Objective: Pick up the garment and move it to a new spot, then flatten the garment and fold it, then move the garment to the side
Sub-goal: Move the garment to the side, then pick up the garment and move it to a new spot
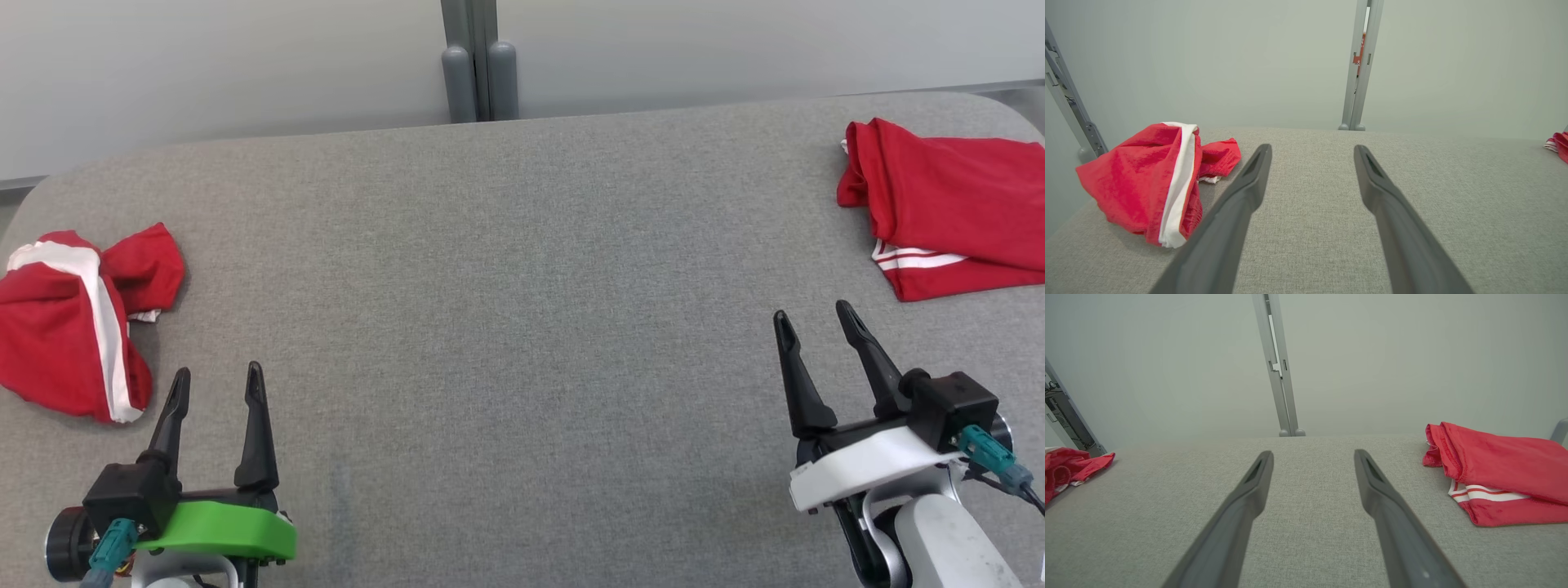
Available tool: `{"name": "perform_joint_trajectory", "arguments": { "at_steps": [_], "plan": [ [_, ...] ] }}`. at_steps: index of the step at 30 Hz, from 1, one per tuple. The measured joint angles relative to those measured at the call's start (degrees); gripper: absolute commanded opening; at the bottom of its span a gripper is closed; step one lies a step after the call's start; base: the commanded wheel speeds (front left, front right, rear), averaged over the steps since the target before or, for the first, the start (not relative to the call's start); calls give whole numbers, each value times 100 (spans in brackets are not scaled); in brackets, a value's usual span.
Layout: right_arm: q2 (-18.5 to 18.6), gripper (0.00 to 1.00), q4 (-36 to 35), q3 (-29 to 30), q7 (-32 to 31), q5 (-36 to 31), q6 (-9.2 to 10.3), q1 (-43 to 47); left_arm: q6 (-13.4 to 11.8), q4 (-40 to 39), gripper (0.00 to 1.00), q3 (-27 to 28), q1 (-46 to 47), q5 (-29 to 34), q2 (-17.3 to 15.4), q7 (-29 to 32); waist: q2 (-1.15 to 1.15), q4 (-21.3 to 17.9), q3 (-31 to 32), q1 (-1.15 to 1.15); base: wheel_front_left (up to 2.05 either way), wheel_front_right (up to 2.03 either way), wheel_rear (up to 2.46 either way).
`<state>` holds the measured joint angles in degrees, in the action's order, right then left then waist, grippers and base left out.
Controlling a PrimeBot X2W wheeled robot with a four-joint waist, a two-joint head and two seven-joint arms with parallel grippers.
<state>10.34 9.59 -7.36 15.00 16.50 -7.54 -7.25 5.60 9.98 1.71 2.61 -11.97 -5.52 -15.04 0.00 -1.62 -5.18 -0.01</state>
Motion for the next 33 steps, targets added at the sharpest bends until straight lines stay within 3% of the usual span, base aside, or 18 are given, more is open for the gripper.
{"name": "perform_joint_trajectory", "arguments": {
  "at_steps": [12, 33],
  "plan": [
    [-365, 100, -256, 313, 0, -210, 1, 592, 79, 188, 100, 105, -125, 45, 60, 0, 0, 146, 279, 0, 0, 0, 0],
    [-419, 100, -269, 358, 0, -259, 1, 775, 138, 324, 100, 163, -174, 120, 67, 0, 0, 220, 407, 0, 0, 0, 0]
  ]
}}
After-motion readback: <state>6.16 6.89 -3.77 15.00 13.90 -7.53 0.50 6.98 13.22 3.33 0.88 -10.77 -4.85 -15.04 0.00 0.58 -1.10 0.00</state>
